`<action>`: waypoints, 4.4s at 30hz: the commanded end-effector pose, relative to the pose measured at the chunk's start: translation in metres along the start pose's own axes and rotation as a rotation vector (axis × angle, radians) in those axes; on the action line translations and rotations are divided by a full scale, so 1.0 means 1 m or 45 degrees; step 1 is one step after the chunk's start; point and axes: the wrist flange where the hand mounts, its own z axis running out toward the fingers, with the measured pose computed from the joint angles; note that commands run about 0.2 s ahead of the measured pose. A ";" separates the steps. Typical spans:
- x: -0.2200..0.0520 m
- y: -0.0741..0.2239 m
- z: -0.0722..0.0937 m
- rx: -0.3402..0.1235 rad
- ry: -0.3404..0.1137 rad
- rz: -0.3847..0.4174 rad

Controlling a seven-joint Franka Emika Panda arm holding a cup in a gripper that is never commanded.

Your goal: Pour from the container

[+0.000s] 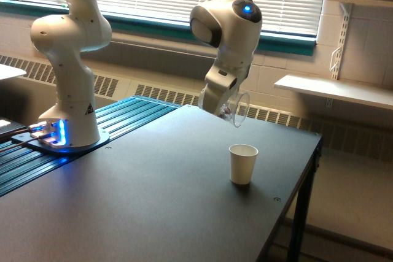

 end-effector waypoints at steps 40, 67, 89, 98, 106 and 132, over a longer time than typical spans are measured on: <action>0.025 -0.006 -0.004 0.088 -0.117 0.071; 0.058 -0.002 -0.006 0.180 -0.240 0.201; 0.063 -0.012 0.007 0.133 -0.310 0.195; 0.061 -0.019 0.006 0.126 -0.301 0.169; 0.057 -0.020 0.010 0.137 -0.320 0.183; 0.040 -0.028 0.002 0.142 -0.194 0.148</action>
